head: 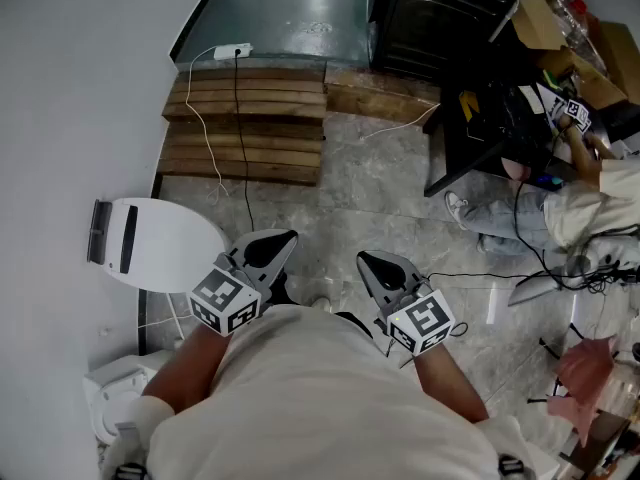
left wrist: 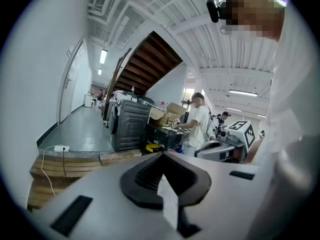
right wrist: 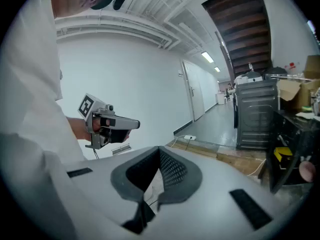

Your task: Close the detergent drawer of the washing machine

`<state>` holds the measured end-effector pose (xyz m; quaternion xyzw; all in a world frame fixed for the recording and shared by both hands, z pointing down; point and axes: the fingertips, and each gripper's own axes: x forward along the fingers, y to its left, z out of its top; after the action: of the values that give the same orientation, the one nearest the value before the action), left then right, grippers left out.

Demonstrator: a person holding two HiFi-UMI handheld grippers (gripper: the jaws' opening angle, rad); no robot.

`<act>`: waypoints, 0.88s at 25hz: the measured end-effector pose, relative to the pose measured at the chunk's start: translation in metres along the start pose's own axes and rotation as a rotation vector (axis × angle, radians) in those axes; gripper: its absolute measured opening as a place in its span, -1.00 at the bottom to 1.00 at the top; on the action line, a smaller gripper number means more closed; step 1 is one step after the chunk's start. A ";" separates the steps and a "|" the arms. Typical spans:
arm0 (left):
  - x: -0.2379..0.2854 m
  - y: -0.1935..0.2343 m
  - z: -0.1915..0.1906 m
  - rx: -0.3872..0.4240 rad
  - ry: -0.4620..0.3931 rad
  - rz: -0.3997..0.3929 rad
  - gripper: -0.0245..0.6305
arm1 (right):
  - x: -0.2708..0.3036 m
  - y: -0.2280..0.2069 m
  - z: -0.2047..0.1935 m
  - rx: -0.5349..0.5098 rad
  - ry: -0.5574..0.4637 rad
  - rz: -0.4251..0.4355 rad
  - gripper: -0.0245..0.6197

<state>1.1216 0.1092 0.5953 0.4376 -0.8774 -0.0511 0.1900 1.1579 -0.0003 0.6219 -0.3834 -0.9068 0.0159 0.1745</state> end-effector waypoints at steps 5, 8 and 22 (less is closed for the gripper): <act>-0.005 0.038 -0.002 -0.031 -0.007 0.005 -0.94 | 0.034 -0.003 0.010 -0.009 0.019 -0.005 -0.91; -0.002 0.070 0.010 -0.011 -0.022 0.003 -0.94 | 0.062 -0.009 0.021 -0.023 0.027 -0.005 -0.92; -0.029 0.258 0.068 0.007 -0.086 -0.019 -0.69 | 0.252 -0.012 0.096 -0.040 0.040 0.009 -0.90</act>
<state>0.9187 0.2848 0.5898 0.4439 -0.8808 -0.0683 0.1501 0.9556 0.1775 0.6103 -0.3912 -0.9015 -0.0093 0.1848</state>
